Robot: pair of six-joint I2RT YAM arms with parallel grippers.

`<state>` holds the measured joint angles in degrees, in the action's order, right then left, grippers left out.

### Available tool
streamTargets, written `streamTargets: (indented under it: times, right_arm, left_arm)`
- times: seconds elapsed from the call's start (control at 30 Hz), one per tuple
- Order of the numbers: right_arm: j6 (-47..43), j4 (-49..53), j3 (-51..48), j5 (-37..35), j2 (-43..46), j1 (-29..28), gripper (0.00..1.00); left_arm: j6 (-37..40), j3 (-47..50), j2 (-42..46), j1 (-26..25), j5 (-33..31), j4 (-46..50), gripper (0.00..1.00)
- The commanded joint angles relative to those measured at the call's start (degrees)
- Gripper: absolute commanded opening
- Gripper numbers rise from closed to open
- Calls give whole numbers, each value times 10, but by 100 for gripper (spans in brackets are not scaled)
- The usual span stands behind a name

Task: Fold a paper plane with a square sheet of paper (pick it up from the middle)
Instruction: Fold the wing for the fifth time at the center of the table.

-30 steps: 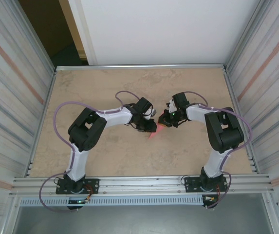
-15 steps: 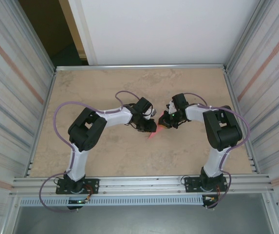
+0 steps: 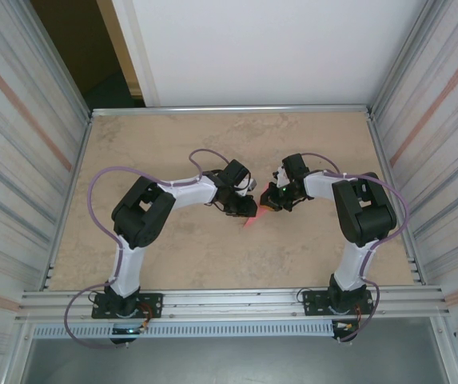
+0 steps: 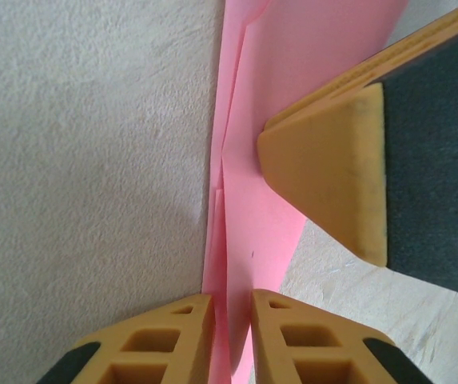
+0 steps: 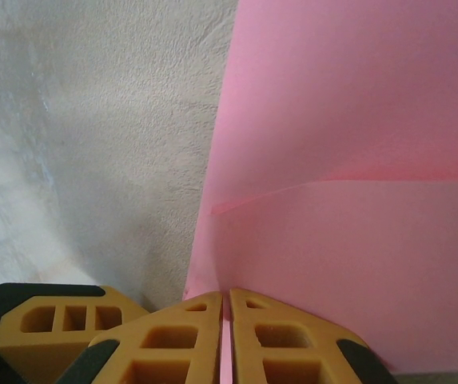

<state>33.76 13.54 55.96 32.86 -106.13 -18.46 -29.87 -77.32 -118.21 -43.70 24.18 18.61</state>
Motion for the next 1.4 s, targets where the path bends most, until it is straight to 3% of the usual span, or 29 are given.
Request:
streamTargets:
  times: [0.0,0.3,0.47,0.7,1.37]
  right_arm:
    - [-21,28,7,-30,-27,-3,13]
    - [-24,35,10,-32,-31,-3,13]
    - [-24,36,11,-33,-35,-3,12]
    - [-24,40,15,-33,-39,-3,12]
    - [-29,49,21,-35,-44,-3,11]
  left_arm:
    - [2,-3,10,1,-26,47,22]
    - [-13,2,99,5,-59,26,31]
    - [-22,-5,85,-1,13,-7,21]
    - [-21,-26,42,-9,24,14,8]
    - [-29,-58,-15,-6,17,87,5]
